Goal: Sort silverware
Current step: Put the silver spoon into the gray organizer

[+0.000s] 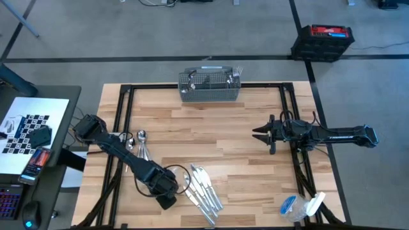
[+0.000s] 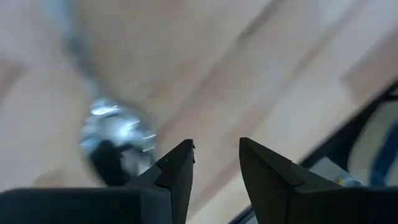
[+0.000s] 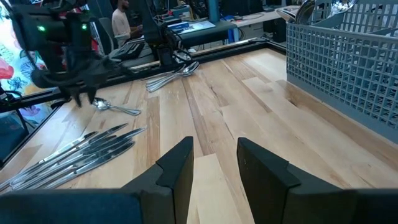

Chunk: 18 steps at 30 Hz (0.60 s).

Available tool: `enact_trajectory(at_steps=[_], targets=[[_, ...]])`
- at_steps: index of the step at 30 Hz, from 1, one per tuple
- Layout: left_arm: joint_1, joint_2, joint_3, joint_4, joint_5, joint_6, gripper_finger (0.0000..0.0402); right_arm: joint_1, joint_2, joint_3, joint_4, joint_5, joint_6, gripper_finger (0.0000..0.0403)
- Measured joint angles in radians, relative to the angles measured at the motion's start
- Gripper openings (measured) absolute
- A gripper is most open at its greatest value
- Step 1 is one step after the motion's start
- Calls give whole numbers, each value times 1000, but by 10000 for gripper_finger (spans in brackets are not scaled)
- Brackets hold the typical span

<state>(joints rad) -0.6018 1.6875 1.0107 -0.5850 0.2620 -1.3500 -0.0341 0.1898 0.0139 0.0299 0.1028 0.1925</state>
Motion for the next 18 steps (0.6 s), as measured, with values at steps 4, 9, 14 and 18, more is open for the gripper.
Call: enact_trajectory(at_steps=[4, 9, 14, 18], targets=[[-5, 0, -19, -17, -10, 1, 115, 0, 0, 0, 0, 0, 0, 112], [-13, 0, -72, -20, 31, -17, 115, 0, 0, 0, 0, 0, 0, 112], [-12, -1, -117, -34, 45, 46, 115, 0, 0, 0, 0, 0, 0, 112], [19, -5, -135, -144, 45, 81, 115, 0, 0, 0, 0, 0, 0, 112]])
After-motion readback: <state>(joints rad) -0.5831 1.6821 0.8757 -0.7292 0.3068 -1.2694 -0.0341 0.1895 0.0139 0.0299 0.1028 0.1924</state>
